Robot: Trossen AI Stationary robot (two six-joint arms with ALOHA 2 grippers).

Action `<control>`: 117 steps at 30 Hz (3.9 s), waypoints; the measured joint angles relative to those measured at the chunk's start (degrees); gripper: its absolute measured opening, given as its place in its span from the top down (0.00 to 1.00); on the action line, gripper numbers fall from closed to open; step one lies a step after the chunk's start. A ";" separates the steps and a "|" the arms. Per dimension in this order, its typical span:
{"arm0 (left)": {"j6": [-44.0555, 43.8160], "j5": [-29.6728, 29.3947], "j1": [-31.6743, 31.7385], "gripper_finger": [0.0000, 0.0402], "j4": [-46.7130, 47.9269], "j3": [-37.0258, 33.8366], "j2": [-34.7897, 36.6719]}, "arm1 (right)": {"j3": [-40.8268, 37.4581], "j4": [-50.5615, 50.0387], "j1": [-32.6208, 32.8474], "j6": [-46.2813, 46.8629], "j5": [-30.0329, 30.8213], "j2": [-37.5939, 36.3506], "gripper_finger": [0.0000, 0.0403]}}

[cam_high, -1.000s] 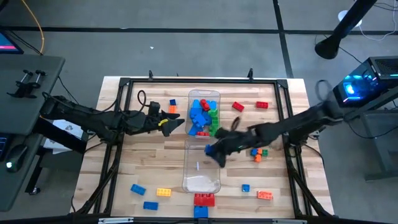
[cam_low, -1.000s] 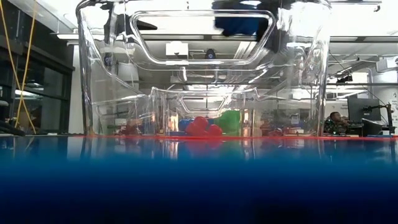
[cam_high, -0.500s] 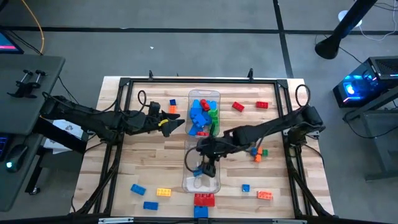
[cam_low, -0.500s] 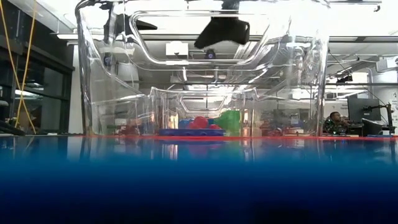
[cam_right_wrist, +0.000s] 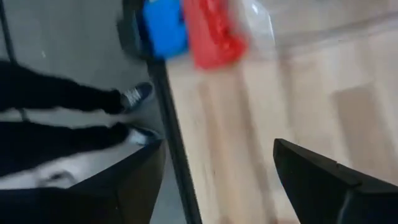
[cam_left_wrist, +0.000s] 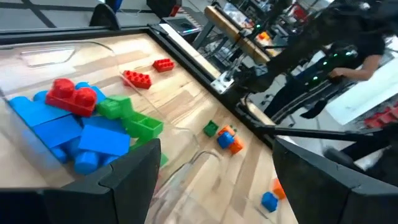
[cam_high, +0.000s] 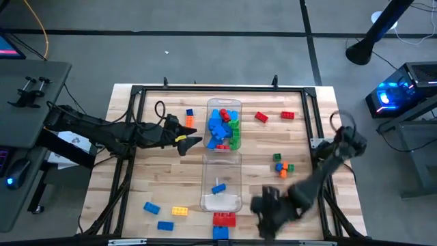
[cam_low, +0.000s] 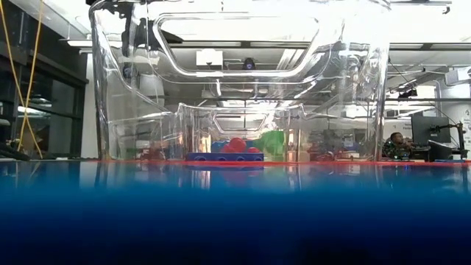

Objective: Sort blocks by size
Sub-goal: Put the large red game piece in the top transparent bin

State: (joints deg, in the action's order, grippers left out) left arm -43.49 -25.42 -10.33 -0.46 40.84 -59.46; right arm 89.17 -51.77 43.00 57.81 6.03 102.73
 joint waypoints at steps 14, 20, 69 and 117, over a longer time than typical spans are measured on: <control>-1.61 -2.17 0.00 0.27 1.14 0.00 0.00 | 4.59 7.94 0.99 -24.50 9.08 18.31 0.45; -1.87 -2.17 0.00 0.27 0.76 0.00 0.00 | 5.77 18.04 1.09 -23.20 11.57 18.83 0.94; -2.83 -2.45 0.20 0.27 0.18 0.00 0.00 | -3.58 28.11 8.26 10.41 25.66 21.25 1.00; -5.83 -1.46 -3.82 0.27 0.62 0.00 0.00 | -3.82 -7.42 3.77 10.31 16.31 13.56 1.00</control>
State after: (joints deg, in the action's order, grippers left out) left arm -49.32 -26.89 -14.15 0.16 40.84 -59.46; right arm 85.34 -59.18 46.77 68.12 22.34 116.29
